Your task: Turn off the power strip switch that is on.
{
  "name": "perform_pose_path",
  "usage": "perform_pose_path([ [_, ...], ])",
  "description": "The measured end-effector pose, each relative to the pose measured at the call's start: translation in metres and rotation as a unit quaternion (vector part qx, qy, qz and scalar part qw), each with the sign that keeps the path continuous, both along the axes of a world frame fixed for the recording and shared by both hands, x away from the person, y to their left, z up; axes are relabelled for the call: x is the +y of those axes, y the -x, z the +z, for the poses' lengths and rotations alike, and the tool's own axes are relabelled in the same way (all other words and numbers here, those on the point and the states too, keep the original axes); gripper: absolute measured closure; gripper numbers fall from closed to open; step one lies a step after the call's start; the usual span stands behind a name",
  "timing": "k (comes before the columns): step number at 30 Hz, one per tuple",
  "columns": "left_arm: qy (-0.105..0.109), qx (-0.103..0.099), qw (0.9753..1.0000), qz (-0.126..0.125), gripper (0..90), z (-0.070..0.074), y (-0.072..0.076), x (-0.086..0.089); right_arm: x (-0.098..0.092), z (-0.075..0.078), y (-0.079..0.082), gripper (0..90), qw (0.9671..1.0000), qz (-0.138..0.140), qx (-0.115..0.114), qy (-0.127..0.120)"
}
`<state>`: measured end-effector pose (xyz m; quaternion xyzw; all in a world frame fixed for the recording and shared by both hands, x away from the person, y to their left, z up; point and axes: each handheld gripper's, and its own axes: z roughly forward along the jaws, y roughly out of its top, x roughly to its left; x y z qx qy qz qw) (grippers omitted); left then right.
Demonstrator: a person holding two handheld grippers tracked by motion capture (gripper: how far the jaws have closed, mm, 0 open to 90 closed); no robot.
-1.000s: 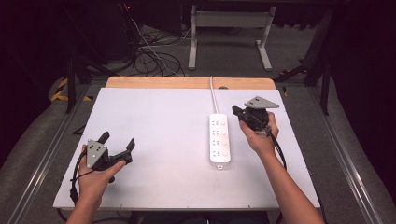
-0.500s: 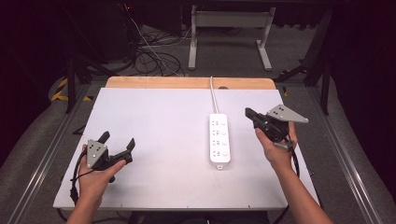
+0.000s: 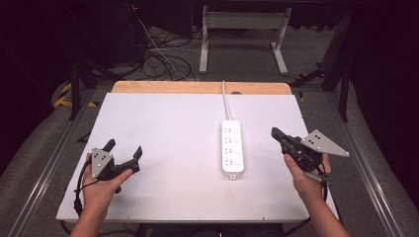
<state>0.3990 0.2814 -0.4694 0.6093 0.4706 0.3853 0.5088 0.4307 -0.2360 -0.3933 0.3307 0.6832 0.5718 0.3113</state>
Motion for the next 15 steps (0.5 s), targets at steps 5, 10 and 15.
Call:
perform_pose_path([
  [5,0.002,0.001,1.0,-0.002,6.7,-0.0001,-0.0004,-0.0007,0.0017,-0.0026,-0.0026,90.0,1.0,-0.003,-0.001,0.007],
  [10,0.003,-0.001,1.0,0.0,6.7,-0.0002,-0.0002,0.0007,-0.0017,-0.0018,-0.0036,90.0,1.0,-0.01,-0.001,0.001],
  [15,0.003,0.0,1.0,0.0,6.7,-0.0003,-0.0001,0.0005,-0.0029,-0.0025,-0.0046,85.9,0.9998,-0.017,-0.003,0.001],
])
